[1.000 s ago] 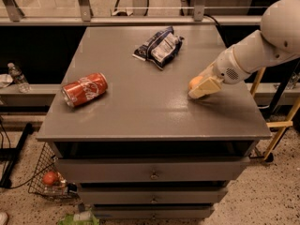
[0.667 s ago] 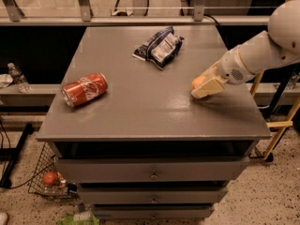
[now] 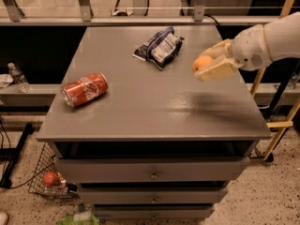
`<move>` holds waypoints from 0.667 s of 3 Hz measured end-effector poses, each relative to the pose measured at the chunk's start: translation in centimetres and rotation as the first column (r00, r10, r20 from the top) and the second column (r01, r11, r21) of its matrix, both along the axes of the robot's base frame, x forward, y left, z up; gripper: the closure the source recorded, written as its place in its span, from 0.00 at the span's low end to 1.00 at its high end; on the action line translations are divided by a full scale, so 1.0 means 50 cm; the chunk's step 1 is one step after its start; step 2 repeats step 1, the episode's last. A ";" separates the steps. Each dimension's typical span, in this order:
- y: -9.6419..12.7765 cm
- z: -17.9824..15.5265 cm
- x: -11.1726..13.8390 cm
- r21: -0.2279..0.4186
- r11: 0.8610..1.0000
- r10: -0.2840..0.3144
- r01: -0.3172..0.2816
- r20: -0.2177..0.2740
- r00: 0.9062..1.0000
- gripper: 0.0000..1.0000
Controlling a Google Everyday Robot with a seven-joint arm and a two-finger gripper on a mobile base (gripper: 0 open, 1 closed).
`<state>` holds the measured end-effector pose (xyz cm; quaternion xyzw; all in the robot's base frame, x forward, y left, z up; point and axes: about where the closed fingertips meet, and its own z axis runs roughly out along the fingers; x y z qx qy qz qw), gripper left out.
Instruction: Pick orange
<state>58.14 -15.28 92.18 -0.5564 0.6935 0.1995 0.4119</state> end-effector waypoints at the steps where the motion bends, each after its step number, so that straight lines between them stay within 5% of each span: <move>1: 0.020 0.078 -0.020 -0.003 0.997 0.072 -0.072 0.085 0.994 1.00; 2: 0.020 0.078 -0.020 -0.003 0.997 0.072 -0.072 0.085 0.994 1.00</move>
Offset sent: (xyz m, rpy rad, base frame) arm 0.0000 0.0000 0.0000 0.0000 0.0000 0.0000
